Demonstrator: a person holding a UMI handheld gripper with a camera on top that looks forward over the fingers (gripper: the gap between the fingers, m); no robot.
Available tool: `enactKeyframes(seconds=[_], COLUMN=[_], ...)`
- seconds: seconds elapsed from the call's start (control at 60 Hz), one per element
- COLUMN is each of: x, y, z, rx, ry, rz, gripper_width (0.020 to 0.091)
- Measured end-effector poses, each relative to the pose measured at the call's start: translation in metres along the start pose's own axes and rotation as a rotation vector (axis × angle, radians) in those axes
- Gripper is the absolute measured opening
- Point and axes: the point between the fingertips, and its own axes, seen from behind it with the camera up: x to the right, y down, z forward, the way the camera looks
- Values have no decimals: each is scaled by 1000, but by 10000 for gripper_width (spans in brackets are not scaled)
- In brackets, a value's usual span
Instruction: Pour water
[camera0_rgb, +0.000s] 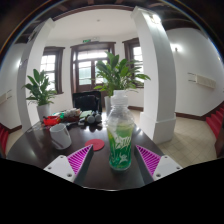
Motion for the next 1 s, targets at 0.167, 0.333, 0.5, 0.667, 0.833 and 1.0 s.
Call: enactKeyframes(seconds=[0.167,0.333,0.5,0.667,0.833,1.0], x=[-2,-8,19,69,61,52], y=[-16,-30,-32,-9,-9,-20], z=[41,61,69,94,97,95], rx=[44,97,136,169,167,152], ry=[6,-24,2,9,26,42], rz=[11,-32,-60,-65,-85,-259], gripper_width=[841,759,524,372,353,353])
